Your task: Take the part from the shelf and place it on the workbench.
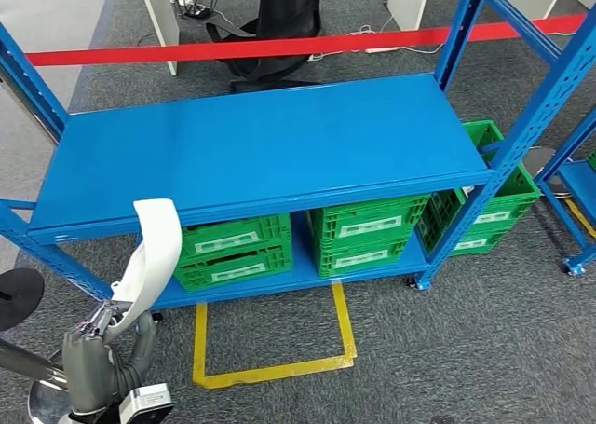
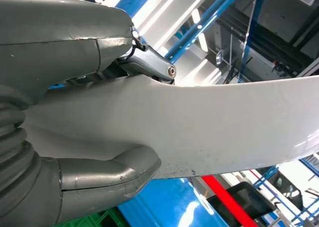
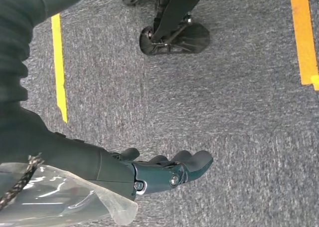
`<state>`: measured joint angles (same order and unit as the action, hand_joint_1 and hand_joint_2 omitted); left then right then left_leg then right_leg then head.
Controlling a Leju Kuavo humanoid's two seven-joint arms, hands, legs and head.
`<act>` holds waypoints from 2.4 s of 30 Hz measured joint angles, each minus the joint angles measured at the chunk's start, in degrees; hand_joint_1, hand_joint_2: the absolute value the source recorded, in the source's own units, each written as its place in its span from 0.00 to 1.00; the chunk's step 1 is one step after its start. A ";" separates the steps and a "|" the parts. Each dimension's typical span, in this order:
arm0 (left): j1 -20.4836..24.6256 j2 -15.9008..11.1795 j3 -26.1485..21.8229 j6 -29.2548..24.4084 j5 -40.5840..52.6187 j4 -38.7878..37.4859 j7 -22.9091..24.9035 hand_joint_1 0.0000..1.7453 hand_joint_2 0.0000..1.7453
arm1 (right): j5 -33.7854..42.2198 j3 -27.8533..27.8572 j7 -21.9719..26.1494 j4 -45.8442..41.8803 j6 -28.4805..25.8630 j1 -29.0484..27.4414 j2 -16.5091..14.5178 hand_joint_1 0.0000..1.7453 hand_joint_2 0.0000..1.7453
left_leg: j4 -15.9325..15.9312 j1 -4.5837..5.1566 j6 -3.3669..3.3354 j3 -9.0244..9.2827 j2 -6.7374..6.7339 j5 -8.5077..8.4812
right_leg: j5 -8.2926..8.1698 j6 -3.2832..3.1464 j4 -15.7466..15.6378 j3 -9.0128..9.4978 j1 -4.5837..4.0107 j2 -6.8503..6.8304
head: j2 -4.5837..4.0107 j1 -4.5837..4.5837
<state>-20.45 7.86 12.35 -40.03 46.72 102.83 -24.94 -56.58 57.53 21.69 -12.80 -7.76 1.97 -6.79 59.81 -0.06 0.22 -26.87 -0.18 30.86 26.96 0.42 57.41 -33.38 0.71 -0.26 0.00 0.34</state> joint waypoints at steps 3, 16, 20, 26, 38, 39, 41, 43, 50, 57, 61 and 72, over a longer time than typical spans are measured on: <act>0.13 0.08 -0.07 -0.02 -0.95 -0.09 -0.56 1.00 1.00 | 0.10 0.02 0.22 0.01 0.01 -0.01 -0.05 0.00 1.00 | -3.85 0.25 -0.76 1.26 0.10 0.51 | -1.47 1.09 0.02 -0.88 -0.05 0.01 | 0.00 -0.06; 1.30 0.64 -0.85 -0.03 -2.43 -1.98 -0.55 1.00 1.00 | 0.21 0.47 0.42 0.06 0.13 0.23 -0.05 0.00 1.00 | -2.46 0.99 -1.99 -8.16 -0.70 -6.75 | 5.49 1.30 -0.41 8.47 -0.26 0.21 | 0.01 -0.85; 1.45 0.76 -0.93 -0.06 -2.44 -2.13 -0.55 1.00 1.00 | 0.22 0.52 0.43 0.11 0.17 0.06 -0.14 0.00 1.00 | -1.92 0.74 -0.65 -9.05 -0.52 -7.14 | 5.24 -0.09 -3.27 8.44 -0.42 0.03 | 0.00 -0.85; 1.42 0.70 -0.97 -0.05 -2.48 -2.35 -0.55 1.00 1.00 | 0.25 0.81 0.39 0.13 0.15 -0.01 -0.16 0.00 1.00 | 13.51 -0.13 1.00 -10.56 -0.25 4.08 | 1.26 -0.98 -2.55 3.58 -0.30 -0.42 | 0.00 -0.61; 2.50 0.81 -1.05 -0.06 -3.57 -2.89 -0.48 1.00 1.00 | 0.74 1.40 -0.20 0.15 0.26 -0.28 -0.25 0.00 1.00 | -5.27 0.29 -2.91 -0.04 -0.54 -1.53 | 5.18 2.33 5.97 -4.22 -0.02 0.07 | 0.00 -1.04; 2.67 0.84 -1.05 -0.05 -3.72 -3.05 -0.48 1.00 1.00 | 0.79 1.44 -0.31 0.15 0.33 -0.26 -0.25 0.00 1.00 | -5.16 0.41 -3.09 -0.90 -0.59 -2.16 | 7.78 2.51 9.80 -5.11 -0.01 0.10 | 0.00 -1.13; 2.94 0.84 -1.05 -0.03 -3.97 -3.42 -0.46 1.00 1.00 | 0.84 1.61 -0.56 0.15 0.44 -0.22 -0.21 0.00 1.00 | -4.77 0.67 -3.12 -2.86 -0.68 -3.43 | 8.81 2.69 15.46 -5.49 -0.03 0.10 | 0.00 -1.14; 3.13 0.83 -1.05 0.04 -4.40 -3.81 -0.37 1.00 1.00 | 0.83 1.80 -0.72 0.14 0.32 -0.25 -0.15 0.00 1.00 | -4.19 0.80 -3.01 -4.87 -0.70 -4.52 | 5.59 2.49 14.14 -2.52 -0.08 0.10 | 0.00 -1.14; 3.82 0.74 -0.96 -0.03 -5.95 -5.07 -0.42 1.00 1.00 | 0.71 2.07 -0.77 0.16 -0.15 -0.30 -0.32 0.00 1.00 | -2.88 1.02 -1.31 -8.34 -0.64 -7.37 | 4.80 0.81 -3.98 9.22 -0.38 0.10 | 0.01 -1.09; 4.11 0.40 -0.95 -0.02 -6.44 -6.33 -0.48 1.00 1.00 | 0.73 2.75 -1.06 0.17 -0.28 -0.44 -0.49 0.00 1.00 | 13.00 -0.11 0.59 -10.29 -0.23 3.00 | 1.28 -0.71 -2.64 3.63 -0.17 -0.26 | 0.00 -0.68; 4.75 0.28 -0.91 -0.02 -6.59 -6.88 -0.48 1.00 1.00 | 0.77 2.84 -1.21 0.19 -0.32 -0.48 -0.52 0.00 1.00 | 0.92 -0.10 -0.05 -1.57 -0.04 -1.39 | 0.00 0.03 -1.33 0.96 -0.23 -0.20 | 0.00 -0.70; 5.83 -0.09 -0.87 0.55 -7.08 -8.21 -0.44 1.00 1.00 | 0.54 3.70 -1.60 0.19 -0.46 -0.67 -0.62 0.00 1.00 | -3.48 0.08 -2.60 -3.48 -0.52 -2.89 | 8.17 2.58 15.62 -5.32 0.01 0.09 | 0.00 -1.26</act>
<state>-14.62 7.77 11.49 -39.48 39.64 94.62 -25.38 -56.04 61.23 20.09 -12.62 -8.23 1.30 -7.41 56.32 0.02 -2.37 -30.35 -0.70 27.97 35.13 3.00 73.03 -38.70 0.72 -0.17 0.00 -0.91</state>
